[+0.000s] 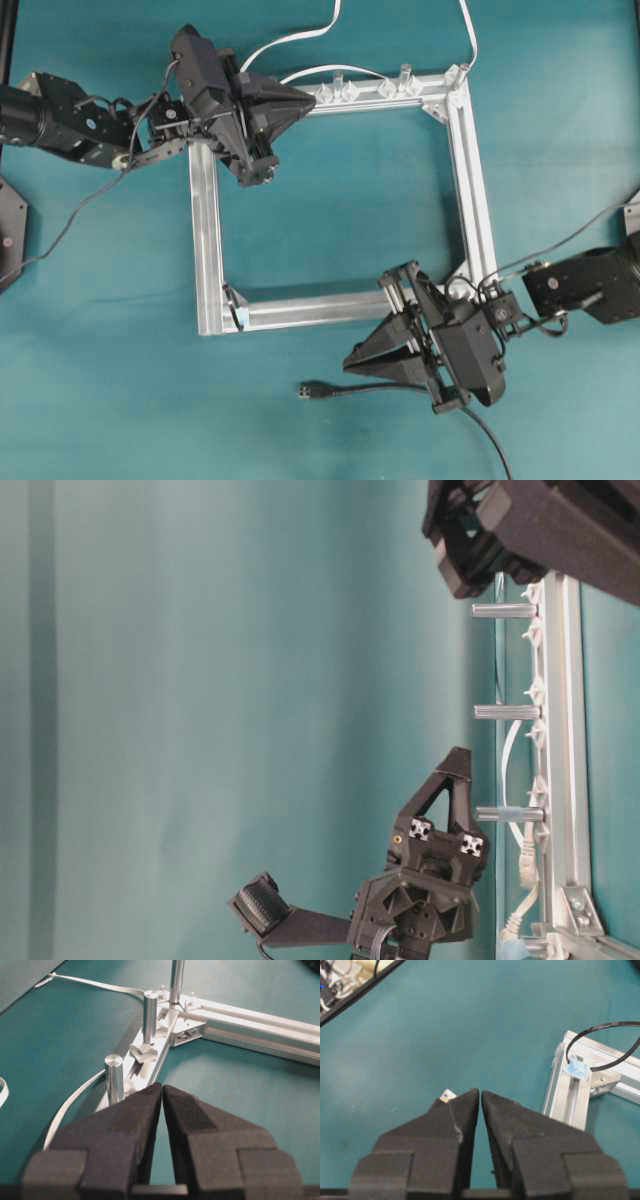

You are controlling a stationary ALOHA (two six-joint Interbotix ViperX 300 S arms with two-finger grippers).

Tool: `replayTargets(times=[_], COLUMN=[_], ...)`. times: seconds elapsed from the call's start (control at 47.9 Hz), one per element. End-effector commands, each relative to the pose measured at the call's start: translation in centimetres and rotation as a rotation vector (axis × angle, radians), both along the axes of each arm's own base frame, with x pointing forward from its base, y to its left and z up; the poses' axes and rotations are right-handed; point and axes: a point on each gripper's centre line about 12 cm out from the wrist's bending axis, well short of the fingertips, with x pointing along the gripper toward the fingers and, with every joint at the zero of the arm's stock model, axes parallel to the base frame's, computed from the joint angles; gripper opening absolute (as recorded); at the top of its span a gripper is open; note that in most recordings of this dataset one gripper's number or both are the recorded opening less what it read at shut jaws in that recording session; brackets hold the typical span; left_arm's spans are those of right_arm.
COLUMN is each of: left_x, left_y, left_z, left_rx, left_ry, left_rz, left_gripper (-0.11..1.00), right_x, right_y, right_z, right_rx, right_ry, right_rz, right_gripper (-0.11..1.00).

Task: Insert the wire through the string loop located on the left side.
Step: 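Lower the open right gripper toward the black USB cable near its plug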

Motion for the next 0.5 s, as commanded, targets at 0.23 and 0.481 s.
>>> replayTargets(times=[0.23, 0.481], left_x=[-0.5, -0.7], left_y=[-0.7, -1.1], left_z=[2.5, 3.4], left_rx=[-0.047, -0.049], left_ry=[0.144, 0.141], left_rz=[-0.046, -0.055], left_gripper=[0.0, 0.0], right_x=[0.8, 1.1], right_y=[0.0, -0.1], right_z=[0.4, 0.7], right_rx=[-0.001, -0.001], right_ry=[-0.017, -0.005], right_rz=[-0.006, -0.012], right_gripper=[0.0, 0.0])
